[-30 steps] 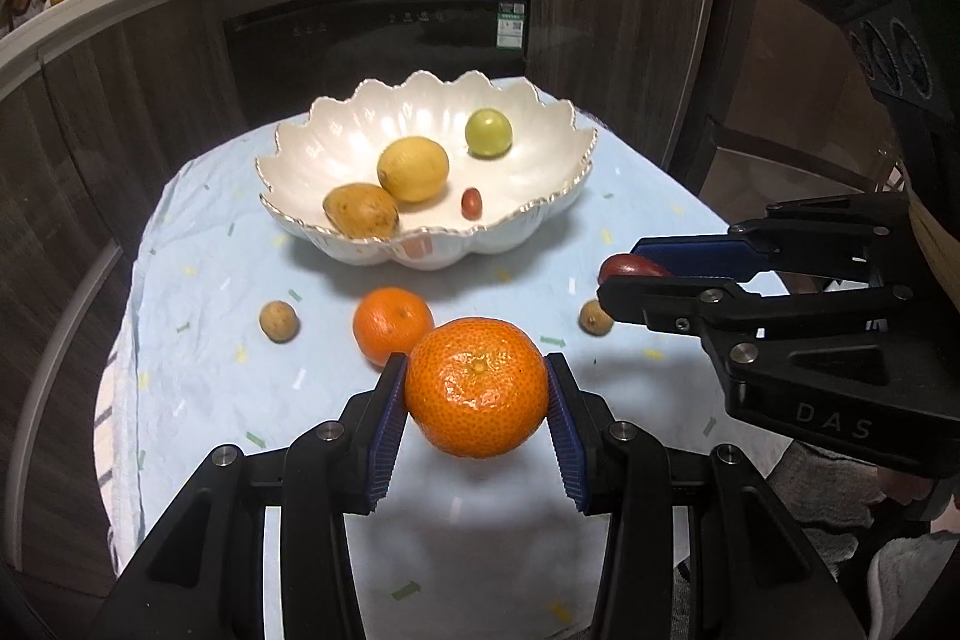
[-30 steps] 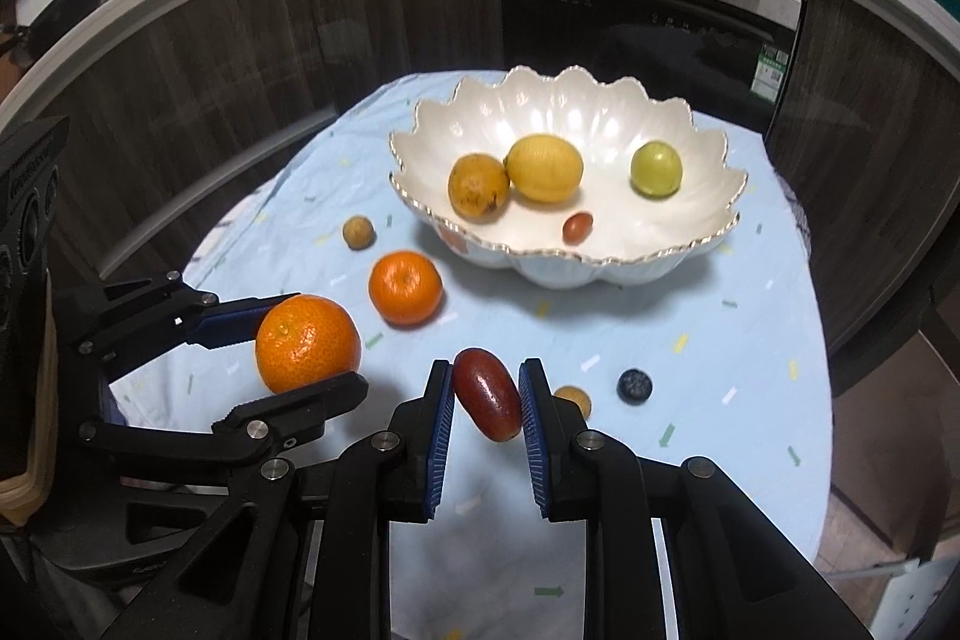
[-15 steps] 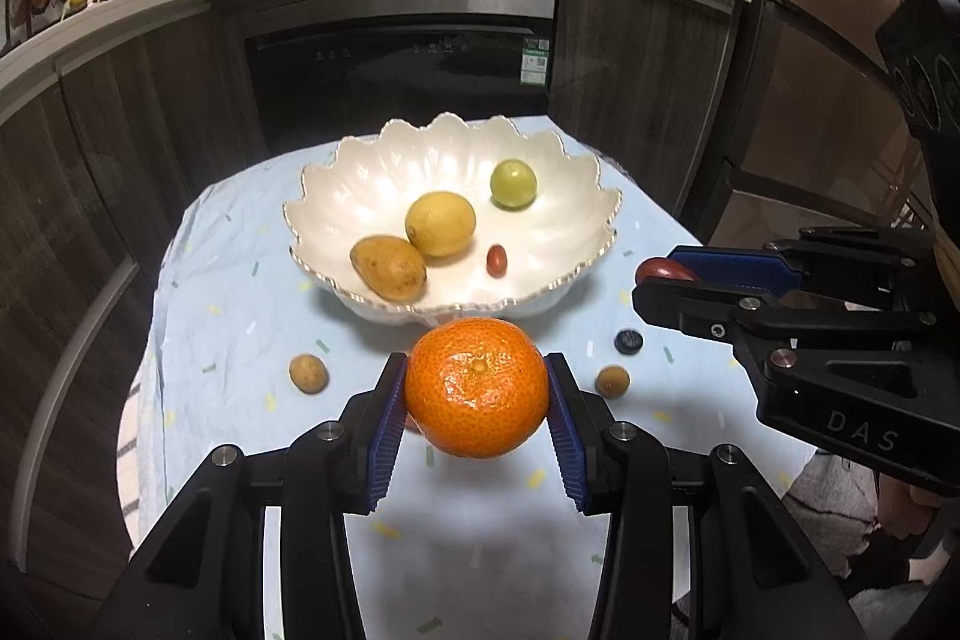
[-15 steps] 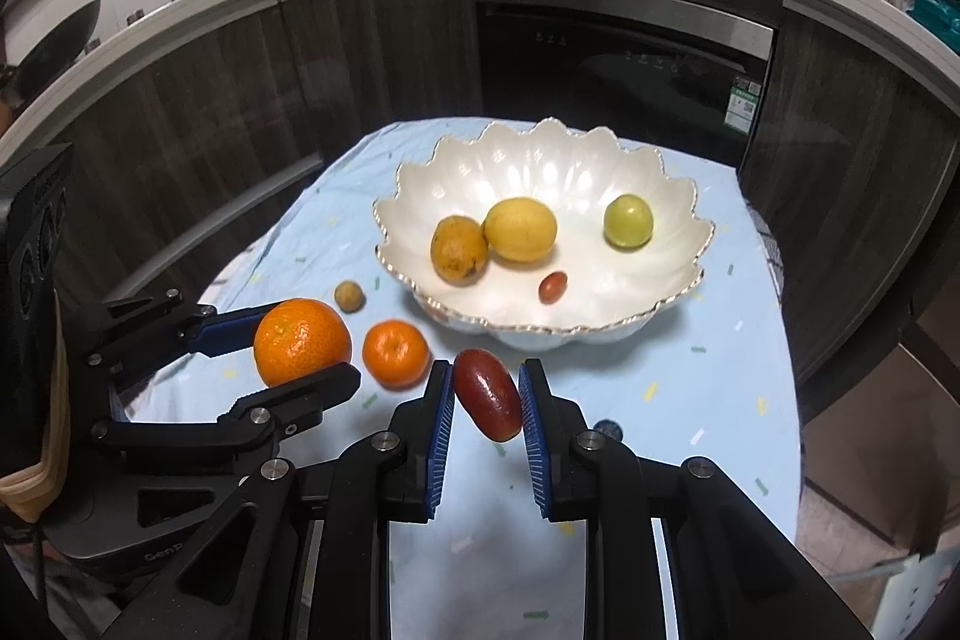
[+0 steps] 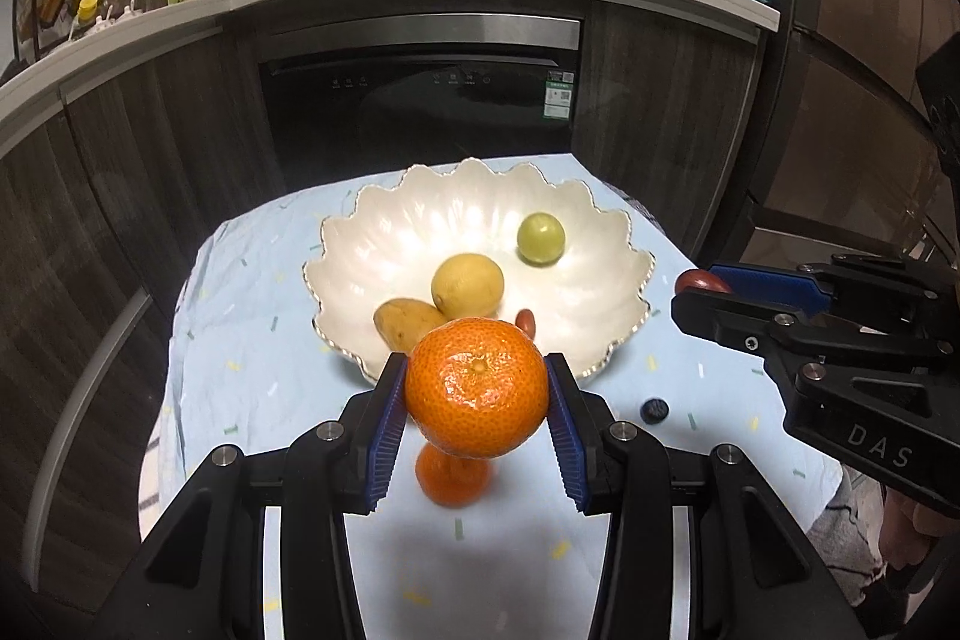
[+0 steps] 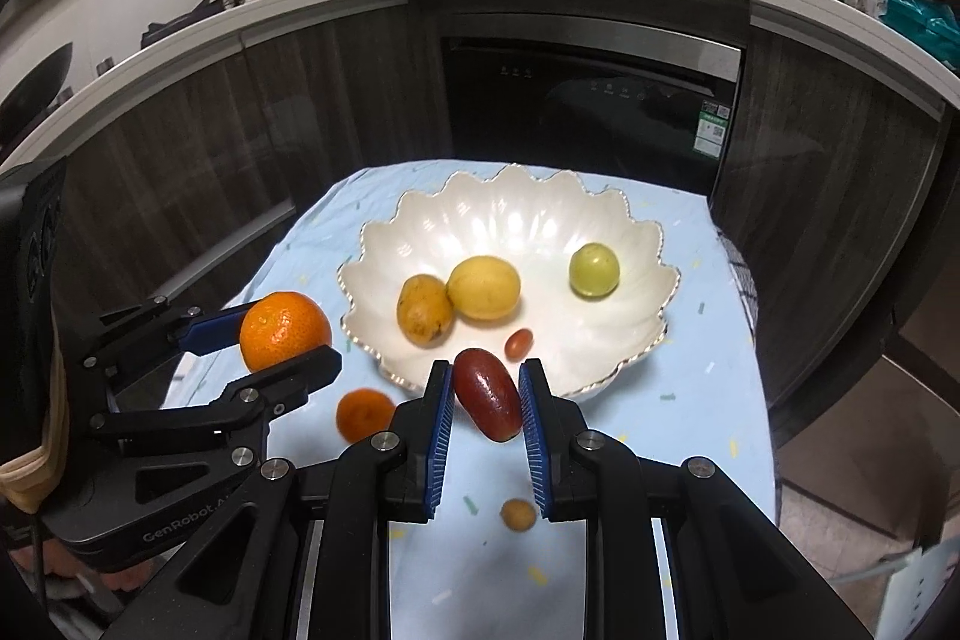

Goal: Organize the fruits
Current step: 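Carry the mandarin and red date over the bowl with both tools, then open both tools to drop the mandarin and red date into the bowl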

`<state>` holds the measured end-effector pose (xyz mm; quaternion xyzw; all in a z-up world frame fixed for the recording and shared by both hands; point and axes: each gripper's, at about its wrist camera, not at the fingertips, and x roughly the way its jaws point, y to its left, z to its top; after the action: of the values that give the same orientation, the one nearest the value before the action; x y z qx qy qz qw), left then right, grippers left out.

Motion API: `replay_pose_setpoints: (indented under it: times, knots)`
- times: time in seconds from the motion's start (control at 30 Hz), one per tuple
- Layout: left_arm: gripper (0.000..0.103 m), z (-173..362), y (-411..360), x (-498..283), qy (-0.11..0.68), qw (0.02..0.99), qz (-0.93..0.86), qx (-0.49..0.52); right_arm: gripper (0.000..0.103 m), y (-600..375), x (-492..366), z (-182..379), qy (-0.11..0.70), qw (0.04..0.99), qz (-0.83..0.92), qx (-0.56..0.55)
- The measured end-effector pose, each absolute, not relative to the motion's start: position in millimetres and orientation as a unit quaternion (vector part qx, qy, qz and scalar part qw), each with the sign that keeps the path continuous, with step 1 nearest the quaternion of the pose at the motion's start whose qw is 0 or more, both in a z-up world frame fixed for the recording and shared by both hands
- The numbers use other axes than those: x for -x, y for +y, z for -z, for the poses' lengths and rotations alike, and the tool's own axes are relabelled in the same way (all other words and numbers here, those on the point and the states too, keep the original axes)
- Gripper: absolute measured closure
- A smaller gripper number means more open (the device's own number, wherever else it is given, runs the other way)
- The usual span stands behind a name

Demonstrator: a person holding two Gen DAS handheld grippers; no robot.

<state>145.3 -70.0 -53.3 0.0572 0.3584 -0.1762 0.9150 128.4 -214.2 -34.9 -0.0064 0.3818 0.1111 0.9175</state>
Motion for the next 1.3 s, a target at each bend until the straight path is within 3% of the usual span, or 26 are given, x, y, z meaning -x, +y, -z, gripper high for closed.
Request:
replay_pose_setpoints:
  times: [1.3]
  knots:
    - [0.059, 98.8, -103.7, -235.5, 0.419, 0.888, 0.179, -0.059, 0.079, -245.9, -217.4, 81.9, 0.431, 0.9, -0.049, -0.033]
